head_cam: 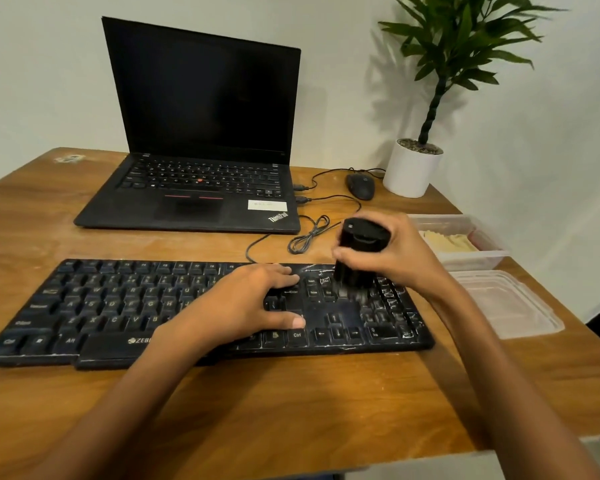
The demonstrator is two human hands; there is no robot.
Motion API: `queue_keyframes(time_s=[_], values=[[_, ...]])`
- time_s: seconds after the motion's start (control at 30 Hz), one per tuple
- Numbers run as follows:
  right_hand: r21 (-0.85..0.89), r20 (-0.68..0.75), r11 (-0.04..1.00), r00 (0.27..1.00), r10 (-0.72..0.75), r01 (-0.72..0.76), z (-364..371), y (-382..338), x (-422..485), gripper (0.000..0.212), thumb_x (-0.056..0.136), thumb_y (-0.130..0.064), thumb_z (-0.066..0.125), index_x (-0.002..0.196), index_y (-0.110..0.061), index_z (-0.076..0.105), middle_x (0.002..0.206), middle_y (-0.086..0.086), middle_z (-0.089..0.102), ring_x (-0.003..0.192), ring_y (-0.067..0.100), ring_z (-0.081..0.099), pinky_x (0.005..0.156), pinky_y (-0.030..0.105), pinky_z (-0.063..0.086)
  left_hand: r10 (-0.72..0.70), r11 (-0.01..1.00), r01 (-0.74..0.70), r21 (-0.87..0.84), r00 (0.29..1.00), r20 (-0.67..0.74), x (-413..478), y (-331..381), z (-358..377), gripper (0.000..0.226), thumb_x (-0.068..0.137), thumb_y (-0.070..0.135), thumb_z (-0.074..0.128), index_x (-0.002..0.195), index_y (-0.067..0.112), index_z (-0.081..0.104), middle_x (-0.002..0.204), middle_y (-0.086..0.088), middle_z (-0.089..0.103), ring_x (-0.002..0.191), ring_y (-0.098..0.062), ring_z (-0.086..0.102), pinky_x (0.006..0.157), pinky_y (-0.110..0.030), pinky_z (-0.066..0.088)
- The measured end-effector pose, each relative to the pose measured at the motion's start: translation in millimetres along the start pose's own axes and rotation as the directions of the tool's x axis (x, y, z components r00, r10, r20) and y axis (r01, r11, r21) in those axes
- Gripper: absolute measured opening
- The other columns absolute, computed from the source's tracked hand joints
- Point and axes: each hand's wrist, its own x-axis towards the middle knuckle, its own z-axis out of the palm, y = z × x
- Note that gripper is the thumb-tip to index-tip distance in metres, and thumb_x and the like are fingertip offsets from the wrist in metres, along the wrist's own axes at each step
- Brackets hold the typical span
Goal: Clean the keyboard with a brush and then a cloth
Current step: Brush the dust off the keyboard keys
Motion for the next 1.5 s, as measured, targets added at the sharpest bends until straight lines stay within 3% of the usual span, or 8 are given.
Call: queue_keyframes(time_s=[0.2, 0.3, 0.57, 0.7, 0.83, 1.0, 1.23, 1.5], values=[[0.045, 0.209, 0.999, 0.978, 0.019, -0.029, 0, -1, 0, 0.021, 0.069, -0.028, 0.072, 0.084, -0.013, 0.067, 0.083, 0.005, 0.069, 0.081, 0.021, 0.065, 0.071, 0.031, 0.053, 0.005, 1.000, -0.005, 0.013, 1.000, 0.009, 1, -1, 0, 0.074, 0.075, 0.050, 0.064, 0.140, 0.026, 0.036, 0.149, 0.009, 0.029, 0.137, -0.007, 0.024, 0.108, -0.022, 0.019], [0.030, 0.020, 0.999, 1.000, -0.014, 0.014, 1, 2, 7, 0.031, 0.068, -0.033, 0.072, 0.086, -0.009, 0.066, 0.082, 0.008, 0.068, 0.080, 0.021, 0.064, 0.069, 0.031, 0.051, 0.003, 1.000, -0.003, 0.024, 1.000, 0.012, 2, -2, 1, 0.074, 0.075, 0.051, 0.063, 0.140, 0.027, 0.035, 0.150, 0.010, 0.028, 0.137, -0.007, 0.023, 0.109, -0.023, 0.019], [-0.028, 0.020, 1.000, 1.000, -0.008, 0.009, 15, -4, 27, 0.017, 0.074, -0.016, 0.077, 0.086, -0.016, 0.065, 0.078, -0.007, 0.066, 0.076, 0.001, 0.061, 0.068, 0.016, 0.048, 0.000, 1.000, 0.000, 0.029, 1.000, 0.018, 1, -1, 0, 0.074, 0.076, 0.052, 0.062, 0.140, 0.027, 0.035, 0.150, 0.009, 0.027, 0.138, -0.008, 0.023, 0.110, -0.025, 0.019], [0.006, 0.146, 1.000, 0.989, 0.029, -0.030, 17, -4, 26, 0.029, 0.070, -0.028, 0.074, 0.087, -0.005, 0.065, 0.082, 0.013, 0.066, 0.080, 0.025, 0.063, 0.067, 0.035, 0.050, -0.004, 1.000, 0.003, 0.030, 1.000, 0.023, 1, -1, 1, 0.075, 0.076, 0.053, 0.061, 0.141, 0.028, 0.032, 0.151, 0.010, 0.026, 0.138, -0.007, 0.022, 0.111, -0.027, 0.018], [-0.078, -0.065, 0.997, 0.998, 0.020, -0.025, 14, -2, 32, 0.020, 0.074, -0.018, 0.078, 0.084, -0.024, 0.062, 0.078, -0.011, 0.064, 0.075, -0.003, 0.059, 0.066, 0.015, 0.045, -0.002, 0.999, 0.001, 0.036, 1.000, 0.019, 1, -2, 1, 0.076, 0.076, 0.054, 0.061, 0.141, 0.029, 0.031, 0.150, 0.011, 0.026, 0.138, -0.006, 0.021, 0.111, -0.025, 0.017], [0.014, 0.101, 0.998, 0.993, 0.054, -0.056, 21, -5, 26, 0.016, 0.074, -0.016, 0.078, 0.083, -0.015, 0.065, 0.076, -0.001, 0.064, 0.073, 0.007, 0.061, 0.064, 0.020, 0.047, -0.013, 1.000, 0.013, 0.026, 1.000, 0.020, 0, -1, 2, 0.076, 0.076, 0.055, 0.061, 0.141, 0.029, 0.032, 0.150, 0.011, 0.026, 0.138, -0.007, 0.021, 0.112, -0.028, 0.017], [-0.015, -0.171, 0.999, 0.984, -0.052, 0.050, 12, -4, 21, 0.018, 0.075, -0.016, 0.076, 0.088, -0.008, 0.065, 0.084, 0.006, 0.069, 0.081, 0.014, 0.064, 0.071, 0.027, 0.053, -0.021, 0.999, 0.021, 0.024, 1.000, 0.008, 3, 5, -8, 0.066, 0.079, 0.053, 0.058, 0.135, 0.023, 0.040, 0.140, 0.007, 0.043, 0.126, -0.010, 0.041, 0.105, -0.029, 0.033], [0.009, 0.106, 0.999, 0.994, 0.031, -0.032, -4, 6, 10, 0.020, 0.072, -0.021, 0.076, 0.085, -0.009, 0.066, 0.081, 0.006, 0.067, 0.077, 0.018, 0.064, 0.067, 0.021, 0.050, -0.085, 0.986, 0.067, 0.153, 0.990, 0.111, 9, 6, -2, 0.076, 0.084, 0.057, 0.046, 0.144, 0.016, 0.024, 0.153, -0.001, 0.017, 0.139, -0.016, 0.019, 0.110, -0.031, 0.023]])
